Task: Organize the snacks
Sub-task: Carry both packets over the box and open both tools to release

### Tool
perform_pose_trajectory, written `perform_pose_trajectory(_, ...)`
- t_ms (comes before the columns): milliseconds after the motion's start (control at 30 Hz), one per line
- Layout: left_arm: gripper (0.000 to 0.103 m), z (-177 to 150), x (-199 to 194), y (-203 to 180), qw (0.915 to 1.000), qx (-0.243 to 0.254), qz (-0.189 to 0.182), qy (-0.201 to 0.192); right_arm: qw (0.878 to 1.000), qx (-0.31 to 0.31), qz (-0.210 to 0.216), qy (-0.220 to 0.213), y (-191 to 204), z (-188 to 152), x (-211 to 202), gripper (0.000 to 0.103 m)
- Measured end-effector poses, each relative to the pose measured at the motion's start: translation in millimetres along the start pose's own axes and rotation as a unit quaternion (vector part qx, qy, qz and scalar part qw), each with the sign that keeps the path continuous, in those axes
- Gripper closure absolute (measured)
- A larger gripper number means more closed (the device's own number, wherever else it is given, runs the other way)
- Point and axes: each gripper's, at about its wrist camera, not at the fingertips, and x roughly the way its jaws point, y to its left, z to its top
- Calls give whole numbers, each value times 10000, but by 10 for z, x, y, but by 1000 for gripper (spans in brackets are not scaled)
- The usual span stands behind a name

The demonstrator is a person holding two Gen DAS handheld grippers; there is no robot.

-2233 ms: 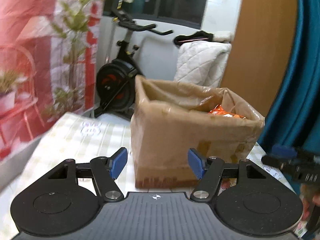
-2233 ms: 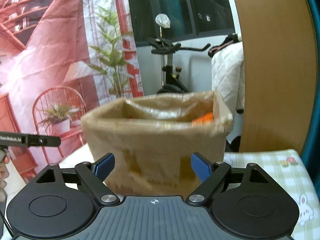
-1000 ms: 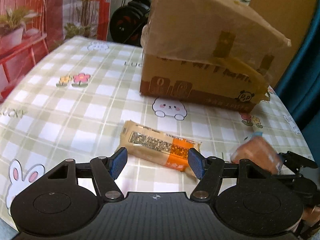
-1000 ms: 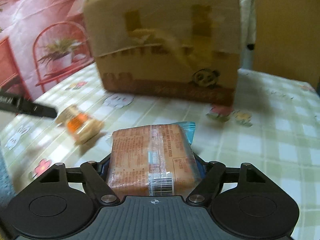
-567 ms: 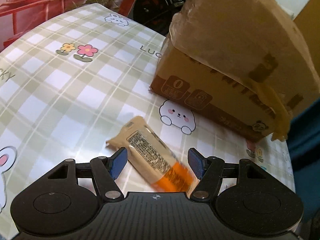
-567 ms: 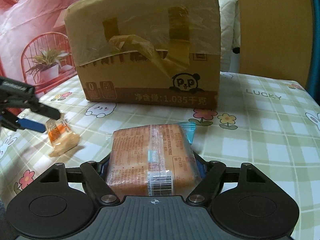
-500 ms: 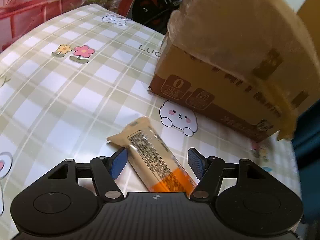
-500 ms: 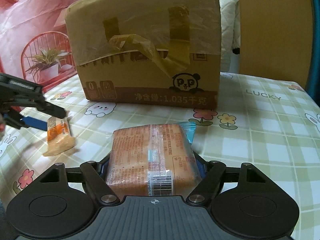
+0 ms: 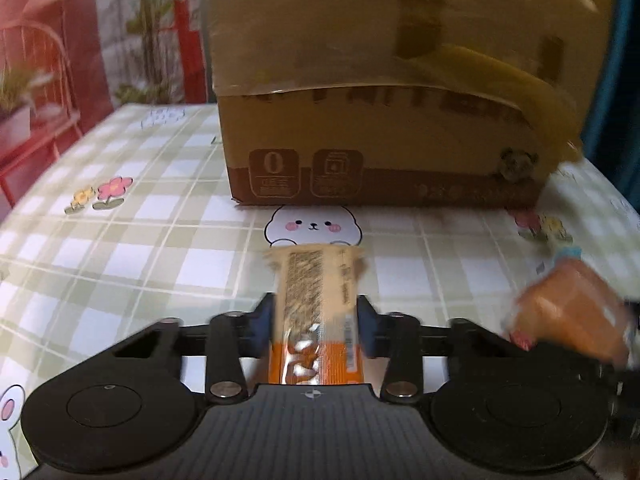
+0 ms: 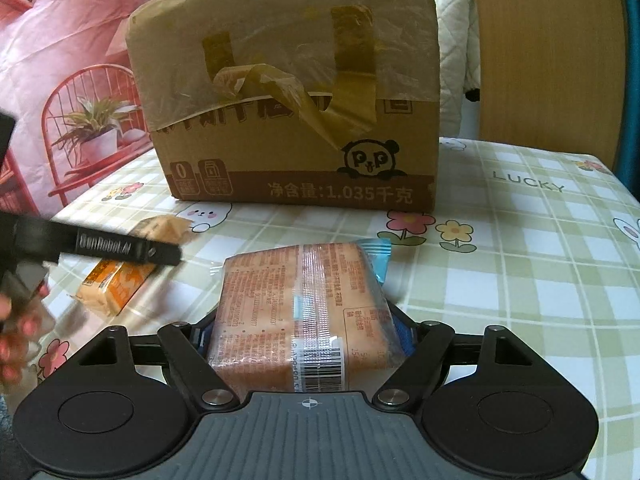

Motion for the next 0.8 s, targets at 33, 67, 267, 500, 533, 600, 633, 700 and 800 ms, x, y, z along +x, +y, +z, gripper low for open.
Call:
perform_pose_trajectory(33,63,-37,-36,10,10000,8,-74,-39,10000,6,0,0,4,-2,1,28)
perform_pose_trajectory(67,63,-75,-92,12,9999,25,-148,-71,10000,7,1,1,4,-2,1,28)
perform_pose_trajectory(267,64,-185,-157,40,9994,215,-206,-160,10000,7,3,-1,1,-1,3,28)
perform_pose_trajectory(500,64,-156,-148,138,9994,129,-308,-134,10000,36,22,-17,-2,-4,0,29)
perform_pose_trajectory(533,65,-159,-163,148,9993,104,-323,-125,10000,44,34,-22,-7,-4,-1,29)
perform_pose_trajectory(600,65,-139,-178,160,9994,66,-314,-149,10000,52,72,-28,-10,-8,-7,30)
perform_pose_trajectory(633,65,-122,-202,153,9993,77,-309,-183,9999,57,97,-29,-13,-10,-10,31)
perform_pose_trajectory(700,65,-84,-266,138,9988,69,-411,-265,9998,111,143,-37,-25,-9,-23,32)
perform_pose_trajectory(800,65,-29,-380,124,9976,83,-527,-440,9995,255,163,-24,-47,0,-51,33)
